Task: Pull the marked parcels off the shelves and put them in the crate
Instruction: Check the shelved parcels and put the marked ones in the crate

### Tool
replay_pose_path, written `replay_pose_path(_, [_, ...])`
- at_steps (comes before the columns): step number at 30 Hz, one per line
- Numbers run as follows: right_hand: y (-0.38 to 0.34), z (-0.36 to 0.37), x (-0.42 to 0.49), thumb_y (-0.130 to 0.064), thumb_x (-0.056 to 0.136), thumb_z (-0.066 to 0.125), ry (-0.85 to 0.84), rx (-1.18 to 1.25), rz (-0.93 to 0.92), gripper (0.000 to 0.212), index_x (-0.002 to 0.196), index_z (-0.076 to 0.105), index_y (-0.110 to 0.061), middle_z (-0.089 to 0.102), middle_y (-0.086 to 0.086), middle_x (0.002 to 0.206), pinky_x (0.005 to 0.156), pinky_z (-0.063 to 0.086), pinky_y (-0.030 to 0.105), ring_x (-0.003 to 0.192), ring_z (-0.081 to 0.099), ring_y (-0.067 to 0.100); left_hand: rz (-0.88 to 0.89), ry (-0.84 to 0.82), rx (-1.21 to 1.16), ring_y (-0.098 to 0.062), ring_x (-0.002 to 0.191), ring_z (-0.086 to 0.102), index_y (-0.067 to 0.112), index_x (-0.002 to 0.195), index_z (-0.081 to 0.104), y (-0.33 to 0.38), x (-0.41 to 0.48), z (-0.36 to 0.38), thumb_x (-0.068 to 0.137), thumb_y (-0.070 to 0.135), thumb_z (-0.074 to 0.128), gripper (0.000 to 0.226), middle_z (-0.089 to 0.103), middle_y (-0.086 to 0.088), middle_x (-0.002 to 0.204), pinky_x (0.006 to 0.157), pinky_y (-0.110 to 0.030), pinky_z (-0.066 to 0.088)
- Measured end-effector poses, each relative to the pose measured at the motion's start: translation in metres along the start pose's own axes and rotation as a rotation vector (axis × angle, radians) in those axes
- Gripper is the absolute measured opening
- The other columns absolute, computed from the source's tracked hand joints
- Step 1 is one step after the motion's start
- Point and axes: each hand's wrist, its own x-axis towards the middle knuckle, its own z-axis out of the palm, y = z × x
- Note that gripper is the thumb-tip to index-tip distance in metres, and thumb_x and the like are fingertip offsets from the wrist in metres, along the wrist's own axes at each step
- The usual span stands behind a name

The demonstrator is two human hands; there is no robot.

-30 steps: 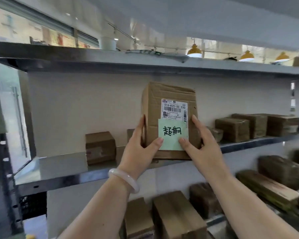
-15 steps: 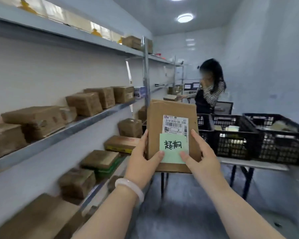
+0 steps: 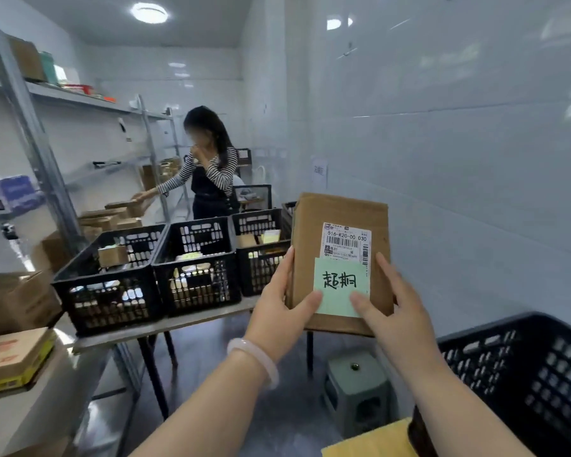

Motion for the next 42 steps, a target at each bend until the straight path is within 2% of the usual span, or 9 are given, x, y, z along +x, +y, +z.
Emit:
replay_pose_path(4, [0.034,-0.049,0.005,-0.043,0.08,0.074,0.171,-0.111,0.103,0.074,0.141,0.033,-0.055,0.048,-0.014,0.136,0.106,0.043,0.039,0.124,0.046,0.005,0.036,-0.224,-0.008,0.01,0.117,0.054,0.081,0.126,0.016,-0.018,0.035,0.066,0.09,0.04,0.062,0.072,0.053,0.036,0.13,0.098,-0.025,0.05])
replay_pose_path(8, [0.054,-0.095,-0.001,-0.046,0.079,0.075,0.352,-0.229,0.194,0.075,0.14,0.032,-0.057,0.044,-0.019,0.138,0.106,0.041,0.034,0.124,0.044,-0.001,0.134,-0.453,-0.005,-0.004,0.135,0.041,0.079,0.13,0.012,-0.028,0.06,0.131,0.096,0.041,0.053,0.065,0.04,0.016,0.149,0.11,-0.039,0.041])
replay_pose_path(14, [0.066,-0.12,-0.013,-0.046,0.079,0.075,0.603,-0.404,0.336,0.077,0.142,0.032,-0.052,0.041,-0.021,0.14,0.108,0.035,0.031,0.127,0.038,-0.001,0.241,-0.744,0.008,-0.003,0.129,0.039,0.078,0.125,0.016,-0.039,0.094,0.191,0.099,0.035,0.05,0.06,0.04,0.014,0.142,0.112,-0.036,0.038])
replay_pose_path(22, [0.094,-0.13,-0.042,-0.042,0.081,0.074,0.842,-0.489,0.578,0.078,0.146,0.032,-0.044,0.041,-0.017,0.146,0.111,0.035,0.035,0.131,0.038,0.002,0.176,-1.131,-0.074,-0.009,0.131,0.041,0.068,0.137,0.019,-0.074,0.105,0.268,0.092,0.041,0.061,0.068,0.04,0.012,0.145,0.111,-0.037,0.04])
replay_pose_path(26, [0.116,-0.152,-0.056,-0.037,0.083,0.074,0.804,-0.507,0.696,0.082,0.149,0.026,-0.042,0.039,-0.014,0.148,0.103,0.033,0.024,0.124,0.033,-0.003,0.101,-1.239,0.004,-0.01,0.124,0.043,0.064,0.14,0.018,-0.089,0.095,0.307,0.092,0.042,0.063,0.07,0.034,0.008,0.142,0.101,-0.023,0.042])
replay_pose_path(30, [0.153,-0.181,-0.056,-0.038,0.083,0.072,0.642,-0.464,0.916,0.09,0.152,0.015,-0.044,0.04,-0.004,0.146,0.077,0.038,0.013,0.111,0.039,0.004,-0.007,-1.337,0.128,-0.012,0.121,0.051,0.05,0.148,0.022,-0.102,0.099,0.341,0.09,0.034,0.067,0.075,0.044,0.006,0.142,0.106,-0.034,0.045])
replay_pose_path(33, [0.186,-0.201,-0.051,-0.043,0.081,0.072,0.515,-0.448,1.056,0.09,0.15,0.014,-0.049,0.038,0.002,0.145,0.061,0.036,0.011,0.102,0.044,0.009,-0.058,-1.362,0.273,-0.011,0.118,0.054,0.049,0.15,0.019,-0.116,0.103,0.363,0.09,0.033,0.066,0.078,0.05,0.009,0.141,0.101,-0.029,0.047])
replay_pose_path(38, [0.244,-0.22,-0.042,-0.047,0.086,0.065,0.297,-0.389,1.232,0.081,0.151,0.017,-0.045,0.041,0.0,0.144,0.061,0.048,0.019,0.097,0.053,0.011,-0.095,-1.4,0.563,-0.013,0.111,0.057,0.046,0.152,0.01,-0.141,0.103,0.397,0.093,0.034,0.061,0.079,0.051,0.007,0.141,0.091,-0.024,0.049])
replay_pose_path(42, [0.276,-0.229,-0.038,-0.038,0.09,0.063,0.303,-0.215,1.315,0.072,0.149,0.022,-0.047,0.051,-0.001,0.134,0.082,0.058,0.037,0.105,0.058,0.018,-0.071,-1.453,0.755,-0.02,0.115,0.057,0.043,0.153,0.001,-0.156,0.101,0.424,0.094,0.031,0.059,0.083,0.053,0.001,0.138,0.099,-0.032,0.048])
